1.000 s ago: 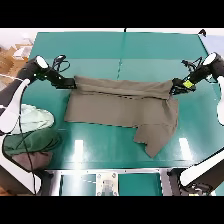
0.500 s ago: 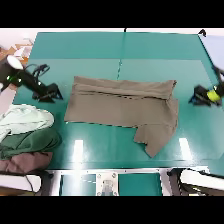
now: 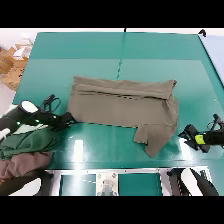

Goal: Fold the shirts.

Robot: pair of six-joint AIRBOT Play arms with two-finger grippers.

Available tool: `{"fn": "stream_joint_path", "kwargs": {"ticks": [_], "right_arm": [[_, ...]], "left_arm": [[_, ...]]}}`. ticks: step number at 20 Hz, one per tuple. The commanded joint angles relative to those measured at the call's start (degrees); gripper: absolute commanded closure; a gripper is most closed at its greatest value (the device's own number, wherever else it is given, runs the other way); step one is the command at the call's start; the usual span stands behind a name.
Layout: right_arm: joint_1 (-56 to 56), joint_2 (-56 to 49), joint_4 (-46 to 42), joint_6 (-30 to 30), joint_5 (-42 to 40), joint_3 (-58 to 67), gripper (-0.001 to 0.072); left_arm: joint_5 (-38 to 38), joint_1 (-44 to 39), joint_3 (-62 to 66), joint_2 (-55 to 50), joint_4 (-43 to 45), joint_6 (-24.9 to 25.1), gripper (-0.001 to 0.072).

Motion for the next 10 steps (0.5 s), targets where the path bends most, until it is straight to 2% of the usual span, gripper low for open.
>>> {"fn": "stream_joint_path", "kwargs": {"ticks": [1, 2, 3, 5, 6, 7, 8, 10], "right_arm": [[-0.5, 0.3, 5.1, -0.6, -3.1, -5.1, 0.0280], [-0.5, -0.7, 6.8, -0.8, -3.2, -5.6, 0.0280], [-0.1, -2.0, 8.3, -1.3, -3.4, -6.0, 0.0279], [1.9, -5.1, 10.4, -2.3, -5.0, -6.6, 0.0255], [3.3, -6.9, 11.2, -2.3, -5.7, -6.8, 0.0234], [4.9, -9.0, 11.9, -2.3, -7.2, -6.9, 0.0233], [6.8, -11.4, 13.4, -2.4, -9.1, -6.9, 0.0234], [9.9, -14.9, 17.6, -5.9, -13.6, -6.9, 0.0249]], "left_arm": [[18.8, -5.7, -3.6, -2.1, -7.0, -0.1, 0.0150], [20.6, -5.7, -3.2, -3.5, -7.5, -0.2, 0.0151], [22.1, -5.7, -2.7, -4.5, -7.5, -0.2, 0.0185], [23.0, -5.7, -1.7, -5.4, -7.7, 0.3, 0.0415], [23.0, -5.7, -1.1, -5.4, -7.6, 0.3, 0.0554], [23.0, -5.7, -0.3, -5.4, -7.2, 0.3, 0.0656], [22.6, -5.7, 0.6, -5.4, -6.8, 0.3, 0.0685], [20.1, -5.7, 2.5, -5.4, -5.6, 1.7, 0.0686]]}}
